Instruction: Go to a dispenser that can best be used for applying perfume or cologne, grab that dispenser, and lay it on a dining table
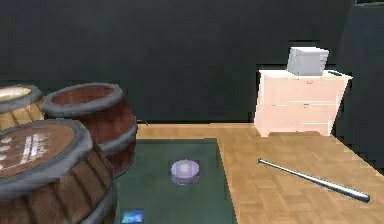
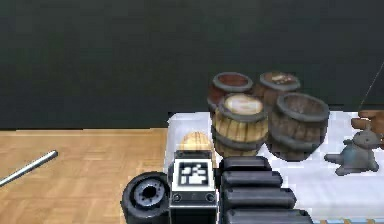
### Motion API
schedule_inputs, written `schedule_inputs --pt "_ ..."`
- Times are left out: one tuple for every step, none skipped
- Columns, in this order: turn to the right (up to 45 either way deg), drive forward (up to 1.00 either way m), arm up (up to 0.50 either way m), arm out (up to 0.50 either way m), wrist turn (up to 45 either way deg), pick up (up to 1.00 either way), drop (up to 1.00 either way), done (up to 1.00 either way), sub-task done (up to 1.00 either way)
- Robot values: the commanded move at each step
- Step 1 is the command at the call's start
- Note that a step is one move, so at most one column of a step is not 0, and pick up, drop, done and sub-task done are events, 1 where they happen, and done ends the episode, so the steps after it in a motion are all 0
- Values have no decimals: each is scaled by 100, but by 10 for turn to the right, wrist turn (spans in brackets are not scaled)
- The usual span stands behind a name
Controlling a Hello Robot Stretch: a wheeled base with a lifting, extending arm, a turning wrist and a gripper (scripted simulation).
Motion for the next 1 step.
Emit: schedule_inputs --pt "-450 0 0 0 0 0 0 0 0"
